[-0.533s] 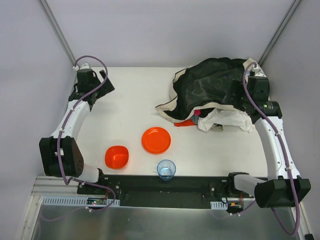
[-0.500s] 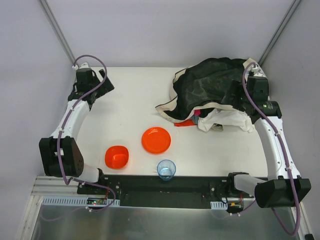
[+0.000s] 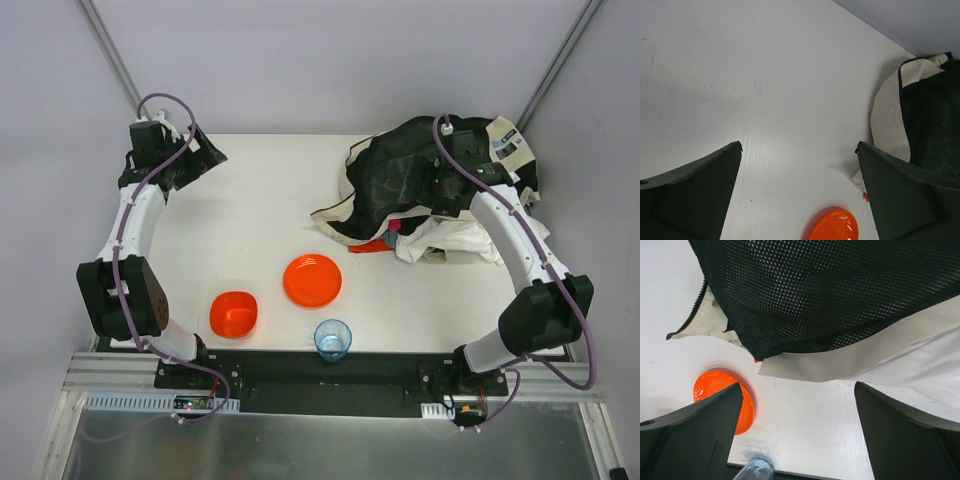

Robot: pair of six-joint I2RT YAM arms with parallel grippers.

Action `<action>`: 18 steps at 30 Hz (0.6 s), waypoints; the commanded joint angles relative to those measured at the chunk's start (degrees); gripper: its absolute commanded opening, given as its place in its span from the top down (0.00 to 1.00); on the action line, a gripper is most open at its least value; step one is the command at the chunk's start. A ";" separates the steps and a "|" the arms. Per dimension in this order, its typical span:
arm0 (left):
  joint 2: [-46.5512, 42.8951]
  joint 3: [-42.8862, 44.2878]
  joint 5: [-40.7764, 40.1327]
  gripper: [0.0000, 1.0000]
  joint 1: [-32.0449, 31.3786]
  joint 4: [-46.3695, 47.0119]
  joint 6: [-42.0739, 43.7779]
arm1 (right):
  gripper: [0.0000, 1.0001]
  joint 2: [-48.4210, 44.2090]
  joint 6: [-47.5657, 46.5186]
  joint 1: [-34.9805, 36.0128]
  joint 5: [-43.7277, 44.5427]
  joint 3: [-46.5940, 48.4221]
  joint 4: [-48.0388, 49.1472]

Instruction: Pick out a specific cloth from the pile

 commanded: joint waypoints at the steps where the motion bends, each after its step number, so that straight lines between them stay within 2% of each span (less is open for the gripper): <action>1: -1.48 0.93 0.25 0.01 0.84 -2.14 -1.92 | 0.04 1.73 4.89 0.81 -4.91 4.42 -4.37; 10: -1.65 -2.33 3.41 0.01 6.64 -2.05 -8.78 | 0.05 1.47 9.90 1.07 -7.91 1.26 -6.56; 18: 2.65 2.06 11.23 0.01 8.67 -0.64 -9.93 | 0.04 0.33 12.45 -0.15 -7.03 -0.32 -8.67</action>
